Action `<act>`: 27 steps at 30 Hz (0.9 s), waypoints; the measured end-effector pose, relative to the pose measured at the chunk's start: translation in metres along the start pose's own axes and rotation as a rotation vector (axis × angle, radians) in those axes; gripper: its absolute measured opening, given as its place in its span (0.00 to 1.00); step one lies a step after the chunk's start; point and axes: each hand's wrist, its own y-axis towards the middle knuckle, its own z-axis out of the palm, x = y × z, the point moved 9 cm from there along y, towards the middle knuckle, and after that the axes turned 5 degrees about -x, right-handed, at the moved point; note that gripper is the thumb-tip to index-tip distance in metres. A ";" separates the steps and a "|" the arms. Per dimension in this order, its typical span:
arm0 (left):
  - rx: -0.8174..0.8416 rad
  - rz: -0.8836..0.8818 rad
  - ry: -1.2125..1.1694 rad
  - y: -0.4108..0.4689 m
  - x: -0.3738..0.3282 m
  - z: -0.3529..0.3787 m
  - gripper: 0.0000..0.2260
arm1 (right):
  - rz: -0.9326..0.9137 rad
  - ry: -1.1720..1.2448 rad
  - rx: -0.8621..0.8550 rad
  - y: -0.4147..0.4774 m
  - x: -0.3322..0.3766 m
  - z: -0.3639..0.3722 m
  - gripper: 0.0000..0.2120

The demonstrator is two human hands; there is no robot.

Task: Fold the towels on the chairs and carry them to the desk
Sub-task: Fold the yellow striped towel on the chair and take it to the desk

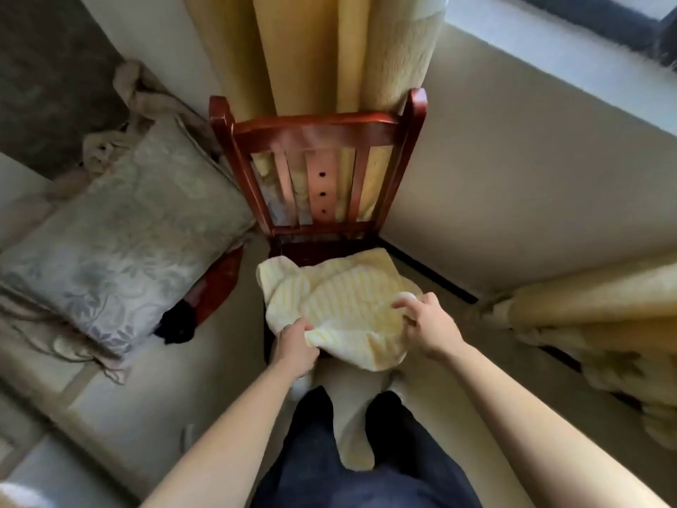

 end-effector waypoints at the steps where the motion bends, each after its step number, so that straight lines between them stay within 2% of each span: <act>1: 0.000 0.013 0.016 0.000 0.006 0.009 0.17 | -0.035 -0.096 0.071 0.004 0.004 0.021 0.19; 5: -0.016 0.069 0.010 -0.004 0.016 0.028 0.15 | -0.174 -0.330 0.301 0.003 0.023 0.080 0.25; 8: -0.063 0.133 -0.062 -0.008 0.013 0.029 0.14 | -0.186 -0.357 0.458 -0.007 0.027 0.116 0.48; 9: -0.075 0.174 -0.067 -0.008 0.009 0.027 0.14 | -0.202 -0.351 0.475 -0.010 0.032 0.125 0.48; 11: -0.095 0.291 -0.055 -0.010 -0.003 0.023 0.15 | -0.248 -0.331 0.376 -0.006 0.041 0.125 0.31; 12: -0.095 0.343 0.003 -0.009 -0.003 0.020 0.16 | -0.268 -0.309 0.280 0.000 0.047 0.116 0.22; 13: -0.093 0.378 0.117 -0.008 -0.001 0.019 0.17 | -0.271 -0.274 0.165 0.007 0.049 0.101 0.18; 15: -0.103 0.342 0.323 0.001 0.012 0.012 0.18 | -0.285 -0.199 -0.054 0.018 0.052 0.061 0.15; 19: -0.231 0.132 0.387 0.024 0.028 -0.016 0.16 | -0.462 -0.235 -0.264 0.020 0.070 0.012 0.12; 23: -0.354 0.038 0.378 0.040 0.029 -0.036 0.07 | -0.377 -0.216 -0.385 0.024 0.053 -0.020 0.13; 27: -0.380 0.037 0.376 0.044 0.042 -0.048 0.09 | -0.329 -0.224 -0.449 0.024 0.038 -0.036 0.12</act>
